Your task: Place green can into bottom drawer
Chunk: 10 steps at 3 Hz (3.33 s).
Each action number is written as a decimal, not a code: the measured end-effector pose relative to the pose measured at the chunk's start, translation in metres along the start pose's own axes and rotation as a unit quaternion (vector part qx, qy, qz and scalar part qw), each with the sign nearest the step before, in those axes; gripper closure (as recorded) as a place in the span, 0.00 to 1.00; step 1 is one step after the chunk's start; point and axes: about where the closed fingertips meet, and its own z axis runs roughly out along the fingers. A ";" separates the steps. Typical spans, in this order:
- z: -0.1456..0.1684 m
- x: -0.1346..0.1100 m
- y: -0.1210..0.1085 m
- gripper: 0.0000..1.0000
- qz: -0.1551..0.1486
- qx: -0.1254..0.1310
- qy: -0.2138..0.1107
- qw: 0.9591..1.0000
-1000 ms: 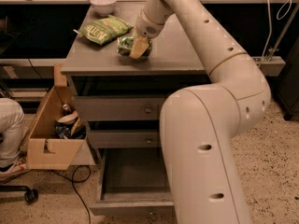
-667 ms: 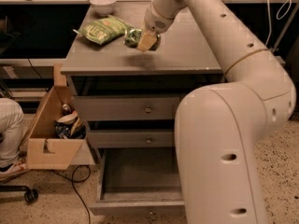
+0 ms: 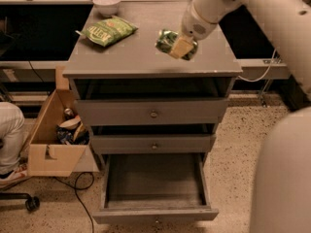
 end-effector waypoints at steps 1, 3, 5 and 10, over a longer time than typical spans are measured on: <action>-0.028 0.045 0.046 1.00 0.051 -0.011 0.016 0.998; -0.037 0.091 0.110 1.00 0.106 -0.052 0.043 0.992; -0.004 0.122 0.140 1.00 0.161 -0.082 0.011 0.984; 0.208 0.207 0.263 1.00 0.326 -0.196 -0.097 0.920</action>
Offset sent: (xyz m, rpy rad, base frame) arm -0.1798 -0.1048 -0.0477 -0.0179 0.2981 -0.2176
